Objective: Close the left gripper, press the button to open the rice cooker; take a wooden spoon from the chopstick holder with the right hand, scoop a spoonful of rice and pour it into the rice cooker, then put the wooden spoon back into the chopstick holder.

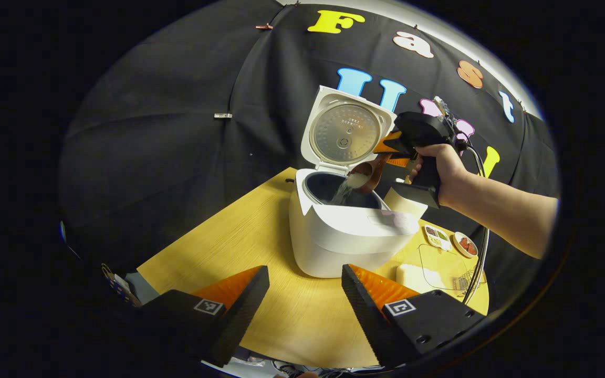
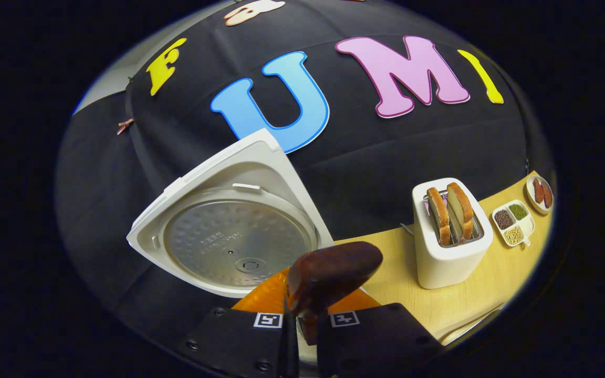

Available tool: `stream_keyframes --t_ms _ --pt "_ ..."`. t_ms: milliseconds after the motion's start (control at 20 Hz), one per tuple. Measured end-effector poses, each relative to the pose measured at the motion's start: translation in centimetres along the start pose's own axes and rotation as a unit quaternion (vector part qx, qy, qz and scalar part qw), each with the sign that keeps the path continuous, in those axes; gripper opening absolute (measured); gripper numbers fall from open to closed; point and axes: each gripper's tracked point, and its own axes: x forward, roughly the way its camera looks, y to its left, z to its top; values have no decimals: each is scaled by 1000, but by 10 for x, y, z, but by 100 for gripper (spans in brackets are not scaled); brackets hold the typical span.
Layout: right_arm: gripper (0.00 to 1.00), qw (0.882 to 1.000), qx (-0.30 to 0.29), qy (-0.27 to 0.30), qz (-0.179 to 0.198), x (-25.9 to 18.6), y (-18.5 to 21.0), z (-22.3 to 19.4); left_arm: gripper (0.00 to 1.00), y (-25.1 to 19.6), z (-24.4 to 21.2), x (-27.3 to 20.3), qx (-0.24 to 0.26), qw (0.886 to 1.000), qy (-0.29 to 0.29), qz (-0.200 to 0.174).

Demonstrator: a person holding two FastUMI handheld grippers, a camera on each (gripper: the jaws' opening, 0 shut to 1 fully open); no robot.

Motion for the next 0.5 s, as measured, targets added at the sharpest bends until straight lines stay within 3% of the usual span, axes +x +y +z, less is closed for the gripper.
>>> stream_keyframes --t_ms 50,300,500 --pt "18 1000 -10 7 6 2 2 -5 96 1 0 0 -3 1000 2 1" --pt "18 995 -96 21 18 9 6 -23 96 2 4 4 -15 1000 -1 3" --pt "18 991 -125 37 36 10 13 -33 96 4 3 2 -12 1000 -1 3"
